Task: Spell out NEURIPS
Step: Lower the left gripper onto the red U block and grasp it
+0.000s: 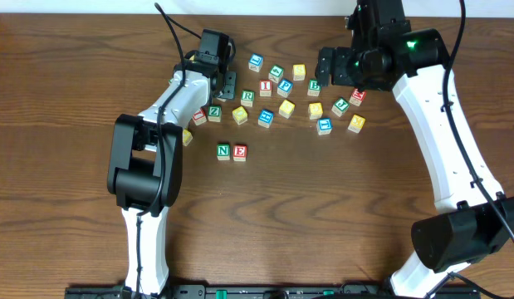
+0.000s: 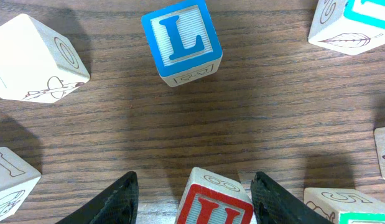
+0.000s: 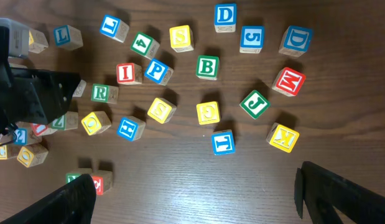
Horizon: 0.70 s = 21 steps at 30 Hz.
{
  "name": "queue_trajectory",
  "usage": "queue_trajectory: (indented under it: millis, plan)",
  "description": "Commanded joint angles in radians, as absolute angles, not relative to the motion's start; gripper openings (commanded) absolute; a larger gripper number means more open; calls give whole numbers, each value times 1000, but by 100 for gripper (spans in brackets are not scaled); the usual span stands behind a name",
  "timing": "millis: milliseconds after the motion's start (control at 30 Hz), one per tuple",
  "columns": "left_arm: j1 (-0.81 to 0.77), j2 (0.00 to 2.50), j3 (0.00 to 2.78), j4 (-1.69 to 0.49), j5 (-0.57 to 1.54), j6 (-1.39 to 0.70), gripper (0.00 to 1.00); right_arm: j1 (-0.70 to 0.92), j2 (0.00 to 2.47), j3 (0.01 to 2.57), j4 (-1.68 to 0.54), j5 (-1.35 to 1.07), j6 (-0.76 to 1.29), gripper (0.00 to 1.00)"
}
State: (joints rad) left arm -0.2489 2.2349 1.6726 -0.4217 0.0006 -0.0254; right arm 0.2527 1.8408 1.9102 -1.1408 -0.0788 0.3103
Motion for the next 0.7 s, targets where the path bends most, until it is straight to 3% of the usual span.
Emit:
queue_trajectory:
  millis: [0,367,667]
  plan:
    - [-245,2252,1684,-424,-12,-19,58,257,1835,1915,-1142,-78,321,99]
    - [-248,2271,1666,-424,-11,-19,56,257,1835,1915,-1142,-78,321,99]
    - [-249,2275,1666,-431,-11,-19,43,257,1835,1915,-1142,-78,321,99]
